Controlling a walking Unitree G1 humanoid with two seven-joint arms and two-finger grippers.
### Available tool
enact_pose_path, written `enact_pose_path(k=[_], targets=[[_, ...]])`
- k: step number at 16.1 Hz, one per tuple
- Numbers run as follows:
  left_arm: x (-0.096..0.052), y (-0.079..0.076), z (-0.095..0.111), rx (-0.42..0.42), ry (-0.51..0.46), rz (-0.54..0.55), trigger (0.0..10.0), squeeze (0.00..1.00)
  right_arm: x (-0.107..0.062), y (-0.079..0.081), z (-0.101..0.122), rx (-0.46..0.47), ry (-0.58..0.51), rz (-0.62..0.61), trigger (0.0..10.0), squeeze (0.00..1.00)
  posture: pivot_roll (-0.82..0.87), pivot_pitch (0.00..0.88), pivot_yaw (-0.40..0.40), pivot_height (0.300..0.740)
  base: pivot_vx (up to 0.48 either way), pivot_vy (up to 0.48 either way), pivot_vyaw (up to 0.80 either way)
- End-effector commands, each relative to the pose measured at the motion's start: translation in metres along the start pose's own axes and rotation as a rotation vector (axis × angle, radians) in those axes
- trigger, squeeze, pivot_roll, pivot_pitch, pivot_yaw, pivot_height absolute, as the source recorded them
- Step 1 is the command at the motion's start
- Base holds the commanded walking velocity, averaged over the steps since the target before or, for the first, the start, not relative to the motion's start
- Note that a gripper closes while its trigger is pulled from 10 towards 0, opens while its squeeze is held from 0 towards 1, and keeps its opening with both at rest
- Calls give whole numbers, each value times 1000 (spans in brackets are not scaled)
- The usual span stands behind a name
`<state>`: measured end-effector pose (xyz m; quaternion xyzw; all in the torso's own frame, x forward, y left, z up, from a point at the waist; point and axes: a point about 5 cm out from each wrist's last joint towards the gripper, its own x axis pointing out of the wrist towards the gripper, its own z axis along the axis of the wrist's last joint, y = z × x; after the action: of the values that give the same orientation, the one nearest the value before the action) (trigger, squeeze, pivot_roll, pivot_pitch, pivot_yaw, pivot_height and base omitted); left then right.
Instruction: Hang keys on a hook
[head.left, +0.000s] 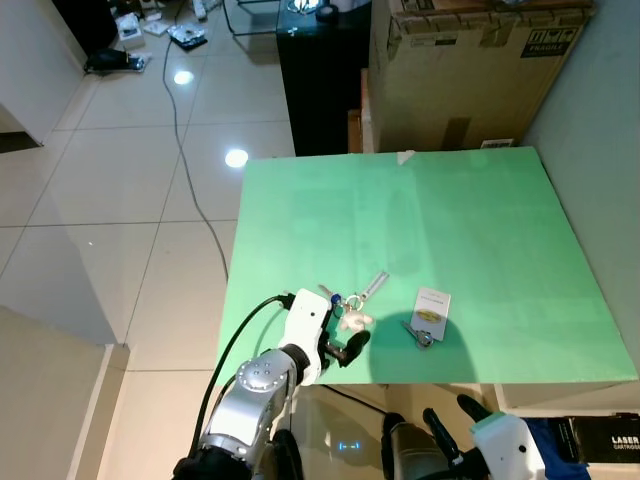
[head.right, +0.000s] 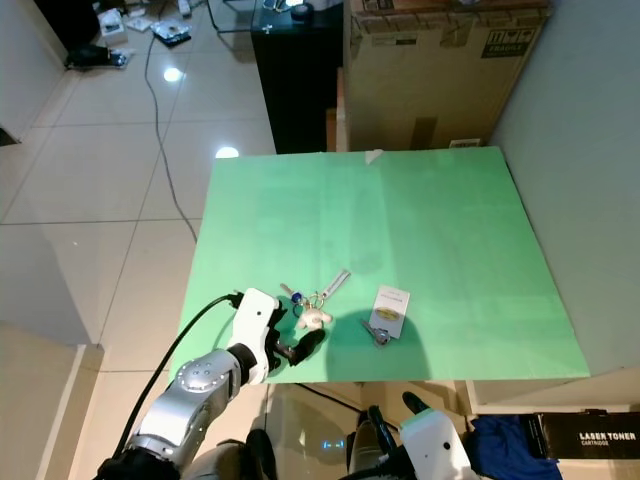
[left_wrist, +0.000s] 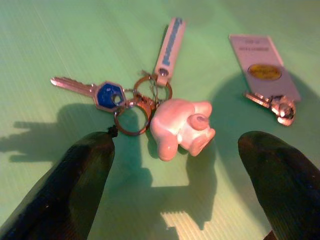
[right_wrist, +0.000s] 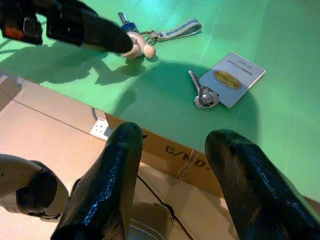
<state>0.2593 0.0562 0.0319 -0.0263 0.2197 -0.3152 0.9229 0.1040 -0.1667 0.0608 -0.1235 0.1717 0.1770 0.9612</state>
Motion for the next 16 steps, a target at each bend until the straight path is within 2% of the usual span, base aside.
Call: enact_pose_path(k=[1, 7, 12, 14, 16], targets=[[5, -9, -4, -20, 10, -8, 10000, 0, -3, 2, 2, -3, 9, 18, 10000, 0, -351, 207, 91, 740, 0, 0, 0], [11, -20, 10, 2, -69, -36, 10000, 0, -3, 4, 7, -7, 6, 18, 10000, 0, -360, 213, 99, 740, 0, 0, 0], [26, -43, 1, -4, -3, -107, 10000, 0, -4, 5, 8, 0, 9, 13, 10000, 0, -370, 228, 102, 740, 0, 0, 0], [36, -42, -2, 1, 26, -64, 10000, 0, -5, 7, 10, 4, 7, 16, 10000, 0, -378, 239, 101, 740, 0, 0, 0], [45, -37, 5, 32, 23, -17, 10000, 0, -6, 9, 11, 6, 6, 22, 10000, 0, -384, 245, 100, 740, 0, 0, 0]])
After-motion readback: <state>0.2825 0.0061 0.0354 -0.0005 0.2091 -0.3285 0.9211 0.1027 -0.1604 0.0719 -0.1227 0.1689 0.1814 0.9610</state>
